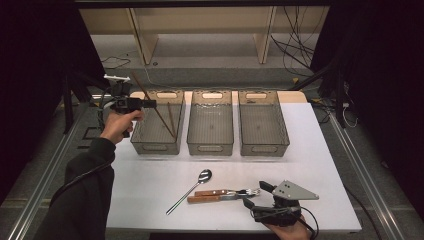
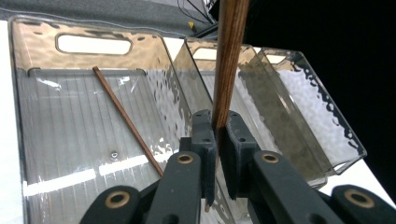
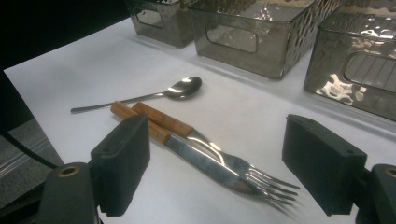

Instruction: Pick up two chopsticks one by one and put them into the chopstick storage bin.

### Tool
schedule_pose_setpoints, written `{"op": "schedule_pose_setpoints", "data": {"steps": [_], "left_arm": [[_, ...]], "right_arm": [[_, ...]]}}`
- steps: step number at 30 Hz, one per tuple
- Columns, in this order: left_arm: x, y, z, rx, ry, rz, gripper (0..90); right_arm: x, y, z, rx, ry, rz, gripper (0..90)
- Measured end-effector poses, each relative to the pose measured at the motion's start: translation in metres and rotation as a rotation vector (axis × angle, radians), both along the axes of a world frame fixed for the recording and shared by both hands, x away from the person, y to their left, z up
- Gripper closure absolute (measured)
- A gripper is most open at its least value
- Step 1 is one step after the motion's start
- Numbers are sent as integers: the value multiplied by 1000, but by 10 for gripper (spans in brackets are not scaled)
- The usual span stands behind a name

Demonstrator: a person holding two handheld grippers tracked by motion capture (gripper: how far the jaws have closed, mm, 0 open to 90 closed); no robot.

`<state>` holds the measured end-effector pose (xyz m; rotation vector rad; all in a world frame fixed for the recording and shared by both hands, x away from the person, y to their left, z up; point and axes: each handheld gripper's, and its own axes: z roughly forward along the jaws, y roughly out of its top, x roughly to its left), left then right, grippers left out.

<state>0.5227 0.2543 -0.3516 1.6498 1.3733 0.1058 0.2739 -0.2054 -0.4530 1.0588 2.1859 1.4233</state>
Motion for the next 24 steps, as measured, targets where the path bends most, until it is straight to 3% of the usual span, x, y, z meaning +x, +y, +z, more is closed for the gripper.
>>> {"op": "schedule_pose_setpoints", "data": {"steps": [14,24], "left_arm": [[3,-10,-19,40,41,-20,842],[4,-15,-25,70,58,-36,841]], "right_arm": [[0,1,-1,-4,1,0,243],[0,1,-1,-6,3,1,247]]}}
